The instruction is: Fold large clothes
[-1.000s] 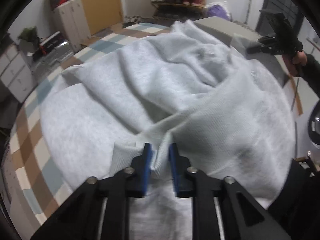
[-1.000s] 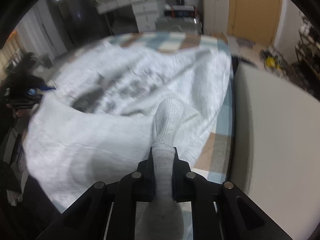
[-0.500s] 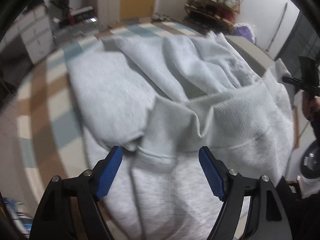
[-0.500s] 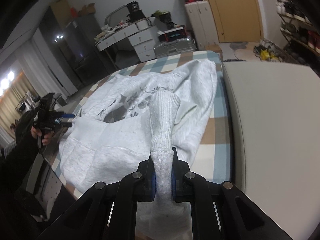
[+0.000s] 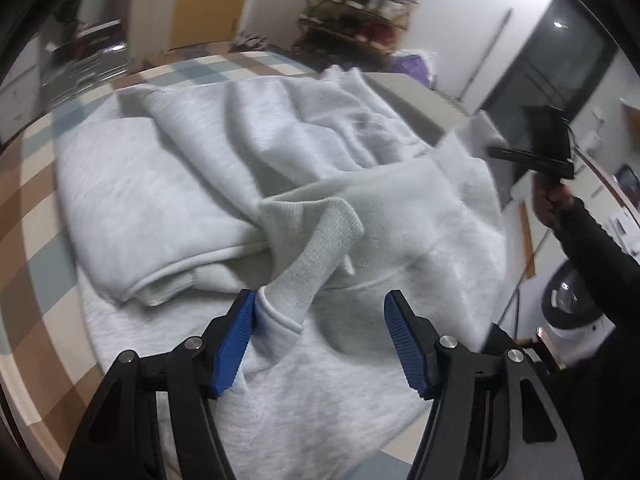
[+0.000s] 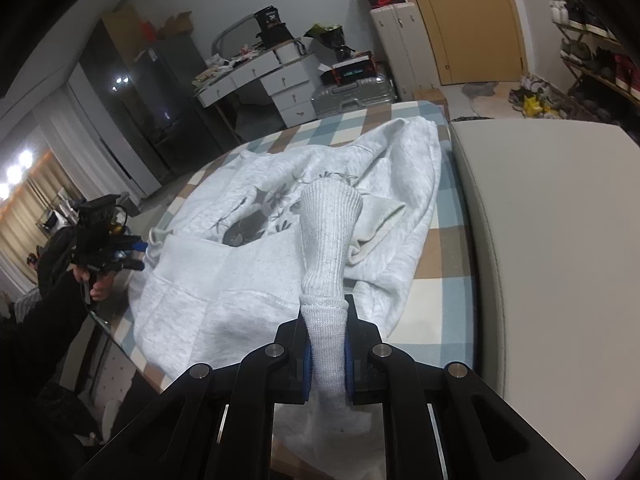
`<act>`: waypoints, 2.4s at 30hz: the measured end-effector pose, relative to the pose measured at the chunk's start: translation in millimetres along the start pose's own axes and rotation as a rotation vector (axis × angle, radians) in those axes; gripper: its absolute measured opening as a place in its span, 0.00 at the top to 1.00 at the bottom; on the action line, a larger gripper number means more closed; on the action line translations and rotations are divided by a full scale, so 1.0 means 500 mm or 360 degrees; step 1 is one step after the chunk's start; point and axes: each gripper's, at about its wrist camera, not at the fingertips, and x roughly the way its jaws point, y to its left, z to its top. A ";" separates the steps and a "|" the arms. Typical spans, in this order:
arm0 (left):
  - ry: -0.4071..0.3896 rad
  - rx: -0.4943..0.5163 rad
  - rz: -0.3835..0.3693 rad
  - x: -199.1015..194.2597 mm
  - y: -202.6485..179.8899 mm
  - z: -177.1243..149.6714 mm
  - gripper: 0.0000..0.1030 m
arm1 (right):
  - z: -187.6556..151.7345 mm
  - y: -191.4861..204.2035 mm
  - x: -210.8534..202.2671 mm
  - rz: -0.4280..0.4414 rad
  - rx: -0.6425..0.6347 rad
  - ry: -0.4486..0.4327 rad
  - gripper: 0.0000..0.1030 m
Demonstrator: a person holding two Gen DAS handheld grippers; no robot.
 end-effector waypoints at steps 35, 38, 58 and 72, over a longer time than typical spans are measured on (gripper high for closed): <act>-0.0443 -0.0298 0.1048 -0.110 0.059 0.229 0.89 | 0.272 0.011 0.012 -0.0250 0.0051 -0.0596 0.91; -0.0328 -0.0372 0.1062 -0.045 0.129 0.254 0.89 | 0.345 -0.064 0.146 -0.0370 0.0242 -0.0381 0.91; 0.0159 -0.0851 0.0699 0.013 0.279 0.032 0.14 | 0.110 -0.037 0.189 -0.0360 0.0215 0.0063 0.20; 0.0288 -0.0929 0.0498 -0.009 0.042 -0.143 0.46 | -0.004 -0.004 0.176 -0.0181 0.0071 0.0243 0.72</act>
